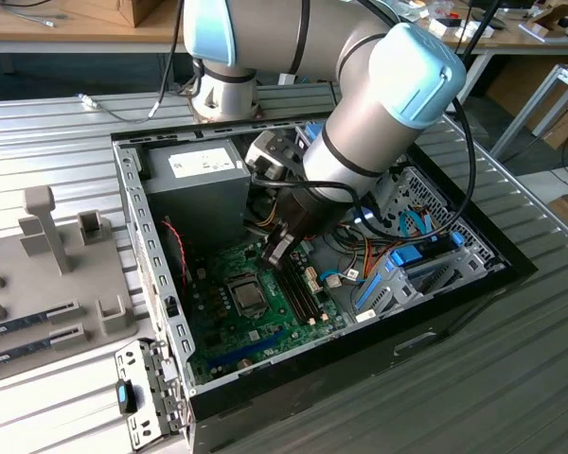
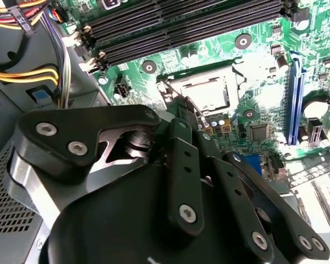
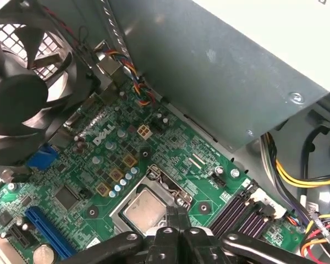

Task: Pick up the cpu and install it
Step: 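Install the first cpu locking lever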

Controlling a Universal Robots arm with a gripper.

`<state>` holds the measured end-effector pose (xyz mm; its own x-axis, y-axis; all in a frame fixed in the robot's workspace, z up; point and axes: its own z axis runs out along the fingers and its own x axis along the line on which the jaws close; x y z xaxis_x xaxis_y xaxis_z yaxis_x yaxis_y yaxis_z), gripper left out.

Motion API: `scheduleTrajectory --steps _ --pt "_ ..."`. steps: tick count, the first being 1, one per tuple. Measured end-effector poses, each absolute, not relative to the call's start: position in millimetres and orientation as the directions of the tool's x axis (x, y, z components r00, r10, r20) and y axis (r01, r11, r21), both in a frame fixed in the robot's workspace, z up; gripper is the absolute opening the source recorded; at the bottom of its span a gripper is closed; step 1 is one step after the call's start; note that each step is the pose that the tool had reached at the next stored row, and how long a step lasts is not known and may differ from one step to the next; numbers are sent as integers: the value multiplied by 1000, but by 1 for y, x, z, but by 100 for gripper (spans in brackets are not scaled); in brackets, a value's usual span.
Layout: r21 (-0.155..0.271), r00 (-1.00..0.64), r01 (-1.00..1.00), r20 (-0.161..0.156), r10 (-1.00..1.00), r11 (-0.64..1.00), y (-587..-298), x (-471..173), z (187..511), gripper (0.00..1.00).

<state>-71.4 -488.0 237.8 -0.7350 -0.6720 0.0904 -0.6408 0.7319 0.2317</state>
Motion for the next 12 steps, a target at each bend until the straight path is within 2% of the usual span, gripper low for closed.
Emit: scheduleTrajectory --steps 8,12 --pt "234 -735 -640 92 -672 732 -491 -70 242 11" --pt "244 -732 -637 105 -673 731 -493 -66 236 11"
